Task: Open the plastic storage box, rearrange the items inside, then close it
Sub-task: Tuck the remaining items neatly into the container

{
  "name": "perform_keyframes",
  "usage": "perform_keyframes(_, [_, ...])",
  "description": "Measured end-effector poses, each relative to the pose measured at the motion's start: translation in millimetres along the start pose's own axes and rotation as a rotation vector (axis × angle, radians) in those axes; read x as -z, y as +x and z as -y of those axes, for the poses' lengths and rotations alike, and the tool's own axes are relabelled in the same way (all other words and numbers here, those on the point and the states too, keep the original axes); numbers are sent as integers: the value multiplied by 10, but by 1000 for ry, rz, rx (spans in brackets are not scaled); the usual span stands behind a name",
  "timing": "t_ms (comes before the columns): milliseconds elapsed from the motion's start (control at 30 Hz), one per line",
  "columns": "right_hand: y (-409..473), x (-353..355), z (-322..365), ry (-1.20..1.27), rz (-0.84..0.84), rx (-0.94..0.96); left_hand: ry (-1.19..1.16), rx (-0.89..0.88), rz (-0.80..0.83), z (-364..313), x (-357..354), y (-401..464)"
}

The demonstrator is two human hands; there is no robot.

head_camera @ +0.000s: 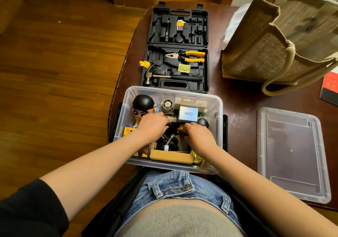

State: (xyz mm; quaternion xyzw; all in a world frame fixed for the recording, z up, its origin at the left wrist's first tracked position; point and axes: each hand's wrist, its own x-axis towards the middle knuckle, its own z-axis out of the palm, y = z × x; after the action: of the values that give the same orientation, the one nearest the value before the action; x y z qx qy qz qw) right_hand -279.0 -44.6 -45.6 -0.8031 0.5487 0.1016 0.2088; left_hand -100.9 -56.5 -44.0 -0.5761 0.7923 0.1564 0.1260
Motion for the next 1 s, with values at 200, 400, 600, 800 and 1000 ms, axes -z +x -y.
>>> perform_keyframes(200, [45, 52, 48, -50, 30, -64, -4, -4, 27, -4, 8, -5])
perform_keyframes(400, [1, 253, -112, -274, -112, -132, -81, -58, -62, -44, 55, -17])
perform_keyframes(600, [176, 257, -143, -353, -31, -103, -220, -192, -77, -124, 72, -73])
perform_keyframes(800, [224, 246, -232, -581, 43, -51, -253, -244, -8, -177, 64, -75])
perform_keyframes(1000, [169, 359, -227, -510, 23, -25, -268, -220, 68, -282, 81, -10])
